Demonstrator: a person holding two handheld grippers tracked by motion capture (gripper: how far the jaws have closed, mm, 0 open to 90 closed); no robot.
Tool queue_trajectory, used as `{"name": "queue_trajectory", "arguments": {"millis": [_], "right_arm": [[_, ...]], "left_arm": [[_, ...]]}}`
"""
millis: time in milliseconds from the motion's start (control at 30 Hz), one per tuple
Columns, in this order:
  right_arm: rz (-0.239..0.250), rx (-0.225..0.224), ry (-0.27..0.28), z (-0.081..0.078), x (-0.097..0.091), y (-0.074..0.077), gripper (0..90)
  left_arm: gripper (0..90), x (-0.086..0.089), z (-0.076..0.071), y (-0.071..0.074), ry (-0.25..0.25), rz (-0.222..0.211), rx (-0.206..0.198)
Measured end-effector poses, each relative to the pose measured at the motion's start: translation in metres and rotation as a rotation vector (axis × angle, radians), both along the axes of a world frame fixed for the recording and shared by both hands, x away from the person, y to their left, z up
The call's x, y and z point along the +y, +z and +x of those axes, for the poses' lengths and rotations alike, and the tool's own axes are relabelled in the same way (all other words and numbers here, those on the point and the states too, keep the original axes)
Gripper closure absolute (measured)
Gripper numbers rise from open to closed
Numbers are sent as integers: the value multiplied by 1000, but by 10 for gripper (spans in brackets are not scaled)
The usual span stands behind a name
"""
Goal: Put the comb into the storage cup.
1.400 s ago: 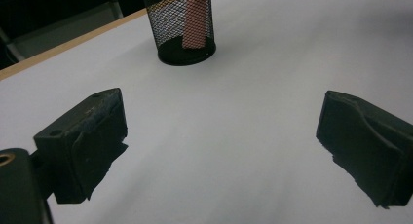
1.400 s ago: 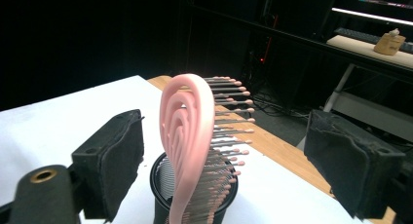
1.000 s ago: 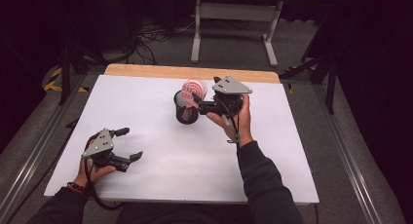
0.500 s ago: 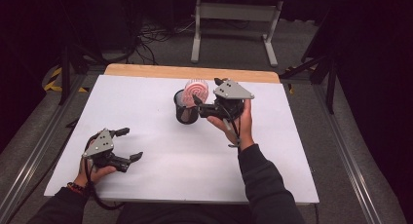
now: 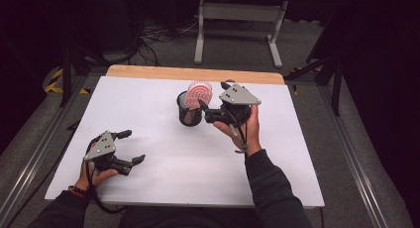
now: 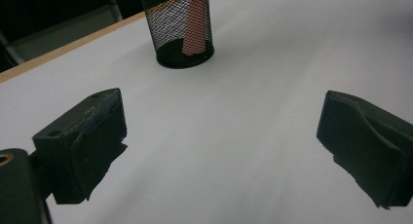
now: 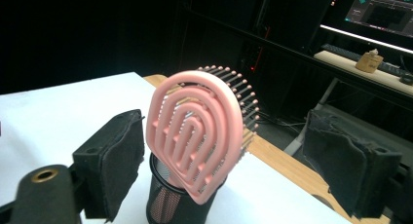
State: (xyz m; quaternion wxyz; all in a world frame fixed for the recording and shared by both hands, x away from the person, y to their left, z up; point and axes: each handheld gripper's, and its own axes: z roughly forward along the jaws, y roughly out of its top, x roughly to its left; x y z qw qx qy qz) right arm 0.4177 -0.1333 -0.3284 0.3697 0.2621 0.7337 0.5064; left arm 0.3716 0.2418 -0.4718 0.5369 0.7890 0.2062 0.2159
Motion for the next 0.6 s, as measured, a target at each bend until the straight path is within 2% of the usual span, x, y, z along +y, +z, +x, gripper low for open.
{"name": "queue_trajectory", "arguments": {"millis": [400,600], "right_arm": [[-28,-10,-18,-7,-9,-4,159],[-26,-8,-19,-9,-14,-5,158]], "left_arm": [[50,0,1,0,0,5,4],[50,-1,1,0,0,7,4]]}}
